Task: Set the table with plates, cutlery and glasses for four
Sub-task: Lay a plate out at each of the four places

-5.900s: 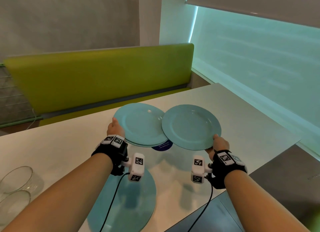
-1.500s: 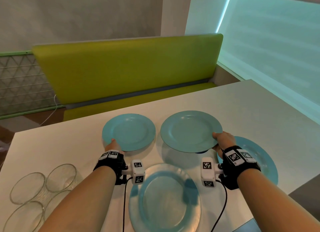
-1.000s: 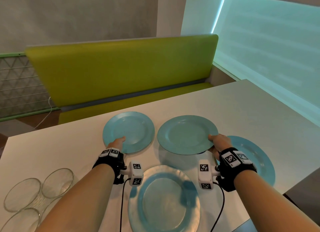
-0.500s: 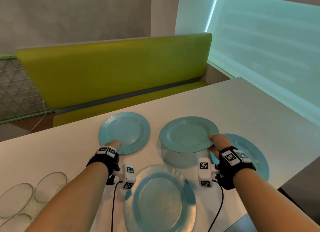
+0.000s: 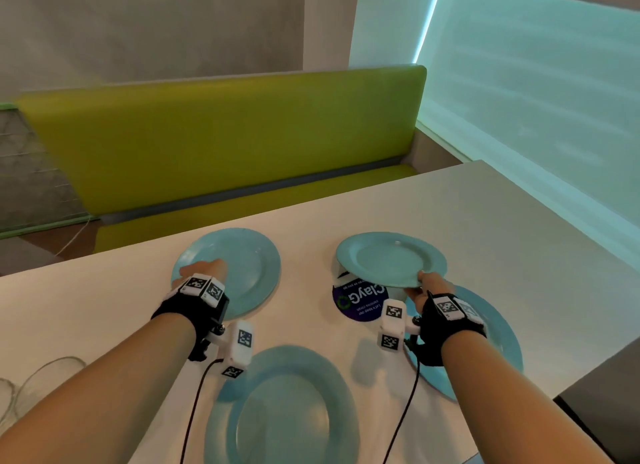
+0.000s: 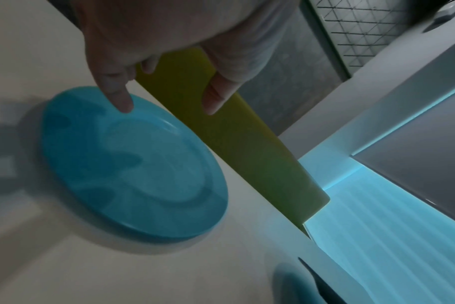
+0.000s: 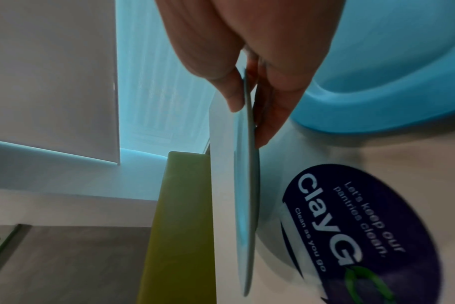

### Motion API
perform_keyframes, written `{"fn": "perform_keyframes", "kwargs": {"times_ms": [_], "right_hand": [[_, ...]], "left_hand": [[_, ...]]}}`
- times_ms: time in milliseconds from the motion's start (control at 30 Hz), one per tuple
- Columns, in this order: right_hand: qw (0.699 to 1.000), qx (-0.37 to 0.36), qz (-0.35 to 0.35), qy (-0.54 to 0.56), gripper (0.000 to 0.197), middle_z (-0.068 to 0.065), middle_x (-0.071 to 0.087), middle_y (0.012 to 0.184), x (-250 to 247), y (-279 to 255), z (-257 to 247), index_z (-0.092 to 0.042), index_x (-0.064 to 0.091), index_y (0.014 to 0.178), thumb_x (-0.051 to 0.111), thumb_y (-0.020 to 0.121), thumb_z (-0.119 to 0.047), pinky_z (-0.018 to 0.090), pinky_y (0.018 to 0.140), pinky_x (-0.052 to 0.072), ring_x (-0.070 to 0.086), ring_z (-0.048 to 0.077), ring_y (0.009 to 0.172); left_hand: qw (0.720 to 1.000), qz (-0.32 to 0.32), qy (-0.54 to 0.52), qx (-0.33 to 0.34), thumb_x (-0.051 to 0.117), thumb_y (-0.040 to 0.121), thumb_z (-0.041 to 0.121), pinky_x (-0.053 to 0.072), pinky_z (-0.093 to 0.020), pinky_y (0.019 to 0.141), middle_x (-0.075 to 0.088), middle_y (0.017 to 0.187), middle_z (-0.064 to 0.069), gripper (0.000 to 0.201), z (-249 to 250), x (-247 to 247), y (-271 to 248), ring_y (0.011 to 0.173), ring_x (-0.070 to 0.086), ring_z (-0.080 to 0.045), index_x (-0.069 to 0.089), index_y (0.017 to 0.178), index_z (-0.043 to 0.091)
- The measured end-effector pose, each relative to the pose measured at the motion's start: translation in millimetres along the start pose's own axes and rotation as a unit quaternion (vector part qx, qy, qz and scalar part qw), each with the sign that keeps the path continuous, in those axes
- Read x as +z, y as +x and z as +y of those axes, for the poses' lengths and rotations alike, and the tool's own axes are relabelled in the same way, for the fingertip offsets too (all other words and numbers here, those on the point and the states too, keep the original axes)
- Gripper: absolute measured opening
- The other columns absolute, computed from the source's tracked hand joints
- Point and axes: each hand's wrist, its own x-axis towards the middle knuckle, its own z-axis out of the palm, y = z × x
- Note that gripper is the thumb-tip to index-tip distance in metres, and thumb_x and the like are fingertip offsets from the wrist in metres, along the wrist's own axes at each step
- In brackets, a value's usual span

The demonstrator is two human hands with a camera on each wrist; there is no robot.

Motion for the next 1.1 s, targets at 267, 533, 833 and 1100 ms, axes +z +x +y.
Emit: {"fn": "perform_keyframes", "kwargs": {"times_ms": [267, 533, 833, 1100], "right_hand": [[1.000, 0.005, -0.004, 0.020, 0.041, 0.022, 0.051, 0.134, 32, 38, -8, 0.001, 0.042, 0.136, 0.044, 0.095, 0.003, 0.048, 0.099, 0.046, 0.052, 0.038, 0.121], [0.996, 0.041, -0.068, -0.033, 0.043, 0.013, 0.036, 0.147, 40, 59, -4, -0.001, 0.032, 0.141, 0.039, 0.099, -0.006, 0.042, 0.110, 0.037, 0.041, 0.031, 0.133], [0.998, 0.034, -0.018, -0.045, 0.044, 0.023, 0.055, 0.127, 52, 76, -5, 0.005, 0.047, 0.131, 0.057, 0.090, -0.004, 0.045, 0.093, 0.050, 0.057, 0.040, 0.114], [0.997, 0.022, -0.013, -0.067, 0.038, 0.019, 0.061, 0.106, 52, 83, -6, 0.000, 0.055, 0.118, 0.065, 0.083, -0.010, 0.049, 0.089, 0.053, 0.061, 0.034, 0.089]], "left_hand": [[0.997, -0.007, -0.082, 0.017, 0.053, 0.063, 0.042, 0.045, -0.046, 0.102, 0.054, 0.132, -0.018, 0.084, 40, 8, -40, 0.116, 0.056, -0.037, 0.043, 0.135, 0.002], [0.970, -0.028, -0.243, -0.003, 0.057, 0.087, 0.010, 0.048, -0.035, 0.076, 0.054, 0.097, -0.018, 0.042, 42, 18, -69, 0.056, 0.046, -0.023, 0.049, 0.125, -0.007], [0.954, -0.054, -0.295, -0.033, 0.055, 0.089, 0.009, 0.045, -0.026, 0.048, 0.051, 0.089, -0.011, 0.043, 39, 19, -69, 0.055, 0.045, -0.021, 0.046, 0.131, 0.000], [0.956, -0.050, -0.286, -0.029, 0.053, 0.091, 0.009, 0.043, -0.022, 0.044, 0.047, 0.077, -0.007, 0.038, 44, 24, -76, 0.052, 0.044, -0.020, 0.047, 0.128, 0.001]]}}
